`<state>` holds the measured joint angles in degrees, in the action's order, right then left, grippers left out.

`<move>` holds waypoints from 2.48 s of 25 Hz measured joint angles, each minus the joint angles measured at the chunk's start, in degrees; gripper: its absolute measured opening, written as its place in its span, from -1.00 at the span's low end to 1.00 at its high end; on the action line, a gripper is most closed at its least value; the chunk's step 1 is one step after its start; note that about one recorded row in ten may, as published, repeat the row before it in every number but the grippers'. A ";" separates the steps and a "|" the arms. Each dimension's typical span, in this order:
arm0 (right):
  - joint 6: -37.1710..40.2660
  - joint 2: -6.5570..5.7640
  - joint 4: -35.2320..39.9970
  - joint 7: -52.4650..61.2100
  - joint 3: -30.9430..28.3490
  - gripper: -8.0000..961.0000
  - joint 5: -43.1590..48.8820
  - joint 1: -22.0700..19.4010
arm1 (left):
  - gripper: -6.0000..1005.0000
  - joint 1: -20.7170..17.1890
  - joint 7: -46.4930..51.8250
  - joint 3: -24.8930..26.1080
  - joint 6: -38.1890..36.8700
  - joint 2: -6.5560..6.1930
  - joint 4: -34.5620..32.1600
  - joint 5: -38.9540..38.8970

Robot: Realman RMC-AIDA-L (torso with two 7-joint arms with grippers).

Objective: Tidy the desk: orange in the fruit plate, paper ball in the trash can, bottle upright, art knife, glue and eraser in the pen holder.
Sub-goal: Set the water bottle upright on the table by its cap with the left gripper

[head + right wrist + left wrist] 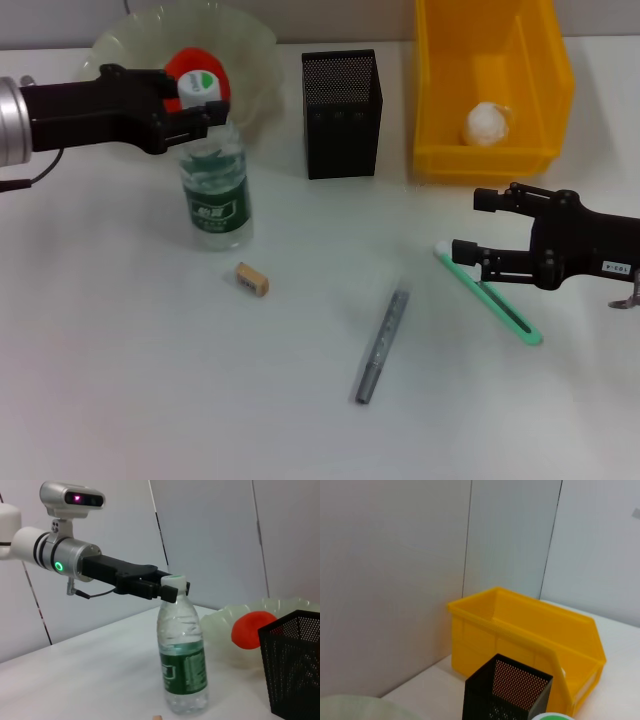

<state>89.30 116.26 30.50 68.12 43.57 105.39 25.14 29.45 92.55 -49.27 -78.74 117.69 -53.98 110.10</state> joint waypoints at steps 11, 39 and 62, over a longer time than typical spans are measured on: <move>0.02 -0.01 0.06 0.04 0.02 0.72 0.00 0.00 | -0.08 -3.78 -3.09 0.08 -0.91 -1.22 0.19 -7.43; 0.00 0.00 -0.10 0.09 -0.13 0.73 -0.01 0.44 | -0.05 -5.15 -16.70 14.65 4.42 0.07 8.73 -9.40; -0.01 -0.06 -0.08 0.08 -0.25 0.73 -0.01 0.60 | -0.02 -3.15 -17.50 14.61 8.71 0.35 11.47 -9.47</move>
<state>89.29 116.20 30.42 68.20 43.33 105.38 25.74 26.30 75.05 -34.66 -70.04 118.04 -42.51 100.63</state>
